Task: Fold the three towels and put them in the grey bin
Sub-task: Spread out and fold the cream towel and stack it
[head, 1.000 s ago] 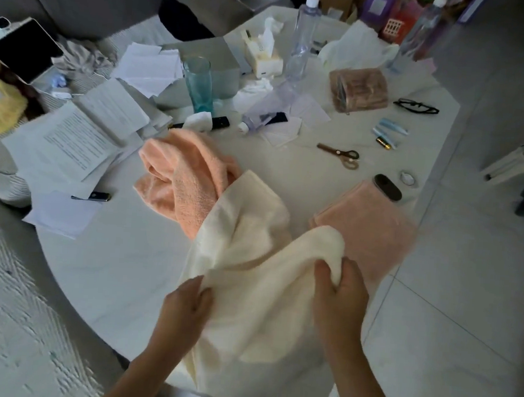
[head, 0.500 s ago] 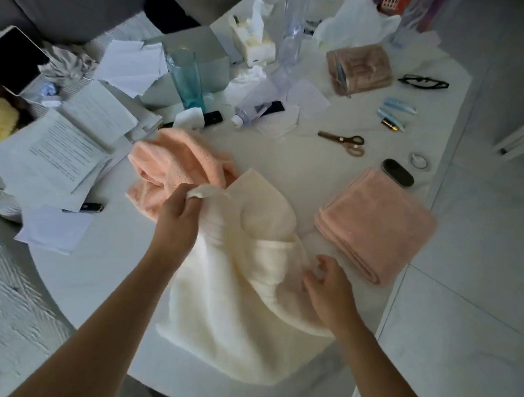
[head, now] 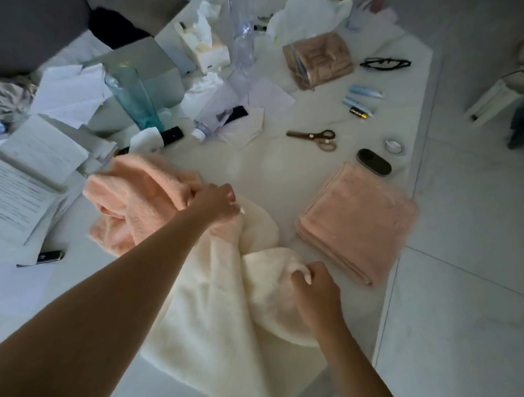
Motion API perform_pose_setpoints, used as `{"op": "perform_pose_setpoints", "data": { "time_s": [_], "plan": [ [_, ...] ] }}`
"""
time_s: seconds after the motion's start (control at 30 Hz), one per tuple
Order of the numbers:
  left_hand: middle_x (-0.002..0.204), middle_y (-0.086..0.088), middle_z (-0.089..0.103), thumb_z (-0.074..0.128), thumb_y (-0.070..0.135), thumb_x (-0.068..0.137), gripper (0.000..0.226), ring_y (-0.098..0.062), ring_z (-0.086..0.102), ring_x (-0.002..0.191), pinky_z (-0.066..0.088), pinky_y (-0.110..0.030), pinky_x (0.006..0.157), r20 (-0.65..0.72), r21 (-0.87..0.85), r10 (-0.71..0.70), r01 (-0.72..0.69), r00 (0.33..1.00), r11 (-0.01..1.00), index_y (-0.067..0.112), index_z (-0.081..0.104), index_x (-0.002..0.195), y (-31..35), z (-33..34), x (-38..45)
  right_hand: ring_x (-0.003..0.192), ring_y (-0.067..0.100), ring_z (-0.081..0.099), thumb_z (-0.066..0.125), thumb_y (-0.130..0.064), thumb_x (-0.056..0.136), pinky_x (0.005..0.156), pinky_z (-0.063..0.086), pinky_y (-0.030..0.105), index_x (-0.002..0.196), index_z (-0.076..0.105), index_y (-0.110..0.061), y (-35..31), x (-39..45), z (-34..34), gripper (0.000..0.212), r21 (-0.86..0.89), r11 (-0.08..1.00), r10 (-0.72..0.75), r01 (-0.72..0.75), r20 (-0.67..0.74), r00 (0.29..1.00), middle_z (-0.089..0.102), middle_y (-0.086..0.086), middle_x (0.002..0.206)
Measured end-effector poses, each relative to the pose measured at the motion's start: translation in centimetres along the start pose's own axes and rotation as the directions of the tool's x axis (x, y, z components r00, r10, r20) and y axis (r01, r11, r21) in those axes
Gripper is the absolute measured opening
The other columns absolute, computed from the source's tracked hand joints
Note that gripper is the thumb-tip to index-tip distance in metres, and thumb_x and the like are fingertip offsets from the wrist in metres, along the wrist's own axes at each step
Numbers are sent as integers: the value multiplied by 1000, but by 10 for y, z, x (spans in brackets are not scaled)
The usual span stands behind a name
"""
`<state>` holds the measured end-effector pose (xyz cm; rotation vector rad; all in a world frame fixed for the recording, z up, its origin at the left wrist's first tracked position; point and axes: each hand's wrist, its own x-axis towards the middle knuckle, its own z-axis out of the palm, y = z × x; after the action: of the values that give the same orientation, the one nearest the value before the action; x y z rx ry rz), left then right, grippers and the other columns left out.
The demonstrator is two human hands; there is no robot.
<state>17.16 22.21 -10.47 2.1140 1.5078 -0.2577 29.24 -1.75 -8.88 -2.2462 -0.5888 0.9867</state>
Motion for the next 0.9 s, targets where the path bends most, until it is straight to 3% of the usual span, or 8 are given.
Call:
{"op": "perform_pose_setpoints", "data": {
  "time_s": [0.13,0.23,0.43,0.53,0.67,0.77,0.83,0.9],
  "plan": [
    [103,-7,70,60,23,90,23,-23,62,100,35,-27,84,-115,-378,-45,-2,992,926,11,73,103,4,-15,-22,70,13,55,58,-24,91,58,40,27,87,59,-16,2,-3,6,9,60,984,155,-169,189,970,61,-1,81],
    [70,-15,60,54,35,79,38,-15,52,62,42,-36,66,-167,-665,-118,-24,979,746,1,70,80,-11,-30,-75,74,18,62,63,-20,89,64,47,29,87,65,-16,8,-12,-23,4,134,962,190,-239,302,934,68,4,85],
    [85,-11,65,55,22,88,20,-28,58,78,44,-37,69,98,-871,-495,316,863,378,10,70,88,-101,-27,-191,97,26,70,63,-17,92,85,56,43,107,73,-22,23,-23,-134,18,149,974,108,-171,358,927,77,2,99],
    [79,-13,70,55,21,91,20,-31,60,78,47,-39,69,171,-870,-509,371,844,325,9,71,90,-120,-12,-237,92,26,67,62,-18,91,79,50,39,100,72,-22,16,-10,-148,14,12,1000,25,-29,276,961,74,5,98],
    [103,-12,74,61,25,89,22,-26,67,89,53,-43,79,-42,-958,-481,101,876,269,21,72,107,-116,6,-239,82,22,59,60,-23,90,63,40,32,98,59,-23,5,15,-112,8,-112,978,-164,174,94,982,64,3,98],
    [120,-10,65,58,18,98,34,-27,62,102,51,-43,89,-185,-903,-626,120,758,412,18,57,132,-105,40,-229,101,24,56,59,-20,91,78,42,33,132,50,-15,12,14,-78,42,-146,951,-259,273,109,960,58,4,118],
    [126,-9,62,58,26,99,41,-28,61,109,50,-39,85,-154,-912,-721,184,675,367,16,50,138,-96,78,-249,115,23,52,61,-18,90,89,45,37,142,44,-16,29,-1,-69,55,-125,938,-309,322,113,944,54,4,132],
    [121,-4,62,59,36,99,48,-27,63,109,50,-36,81,-106,-911,-710,218,696,350,16,45,140,-84,114,-281,122,18,50,65,-17,86,97,46,39,145,41,-23,52,-20,-73,63,-94,934,-336,345,94,937,51,-2,139]
  ]
}}
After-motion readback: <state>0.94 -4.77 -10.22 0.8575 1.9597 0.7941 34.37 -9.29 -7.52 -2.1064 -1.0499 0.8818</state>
